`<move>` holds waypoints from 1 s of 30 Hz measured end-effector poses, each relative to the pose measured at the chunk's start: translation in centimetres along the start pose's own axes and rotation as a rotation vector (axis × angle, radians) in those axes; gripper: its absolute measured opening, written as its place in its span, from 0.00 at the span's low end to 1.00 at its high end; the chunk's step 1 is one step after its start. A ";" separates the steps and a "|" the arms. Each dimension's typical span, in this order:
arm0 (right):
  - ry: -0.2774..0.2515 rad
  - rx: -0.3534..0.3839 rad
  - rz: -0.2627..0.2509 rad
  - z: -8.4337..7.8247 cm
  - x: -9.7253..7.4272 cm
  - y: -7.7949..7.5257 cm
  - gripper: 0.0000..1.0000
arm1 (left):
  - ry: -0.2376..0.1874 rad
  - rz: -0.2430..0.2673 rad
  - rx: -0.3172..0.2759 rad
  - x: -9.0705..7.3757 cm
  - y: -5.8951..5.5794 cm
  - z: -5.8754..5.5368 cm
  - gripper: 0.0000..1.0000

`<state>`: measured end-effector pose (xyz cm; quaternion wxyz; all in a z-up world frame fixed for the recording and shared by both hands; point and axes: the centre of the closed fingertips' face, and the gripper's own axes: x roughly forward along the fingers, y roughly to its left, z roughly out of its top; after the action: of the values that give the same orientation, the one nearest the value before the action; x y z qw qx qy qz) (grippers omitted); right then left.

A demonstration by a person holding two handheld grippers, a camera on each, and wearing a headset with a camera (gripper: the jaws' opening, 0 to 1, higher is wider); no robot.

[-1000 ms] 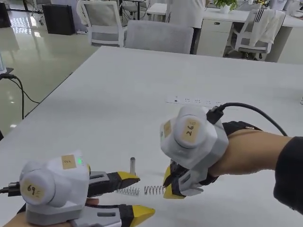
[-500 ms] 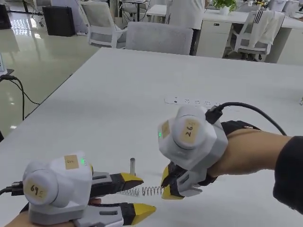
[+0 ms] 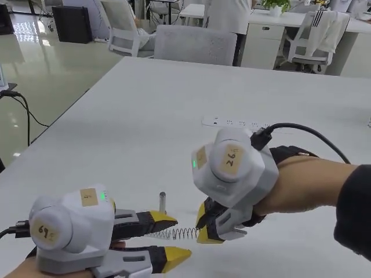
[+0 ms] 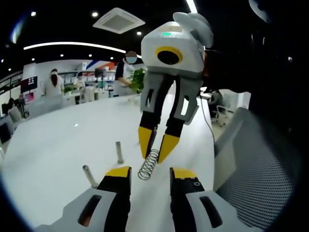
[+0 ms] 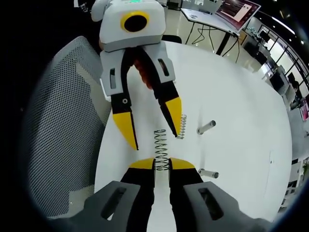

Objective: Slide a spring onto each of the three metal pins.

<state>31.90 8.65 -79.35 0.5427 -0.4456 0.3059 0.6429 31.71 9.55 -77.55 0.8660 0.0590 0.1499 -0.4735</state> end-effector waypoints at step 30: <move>-0.004 -0.052 0.016 0.2 -0.1 0.4 0.08 | 0.011 -0.014 0.035 0.3 -0.3 -0.2 0.09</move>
<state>31.45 8.68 -79.26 0.5263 -0.4558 0.2915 0.6560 31.57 9.25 -77.80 0.8606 0.0757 0.1466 -0.4818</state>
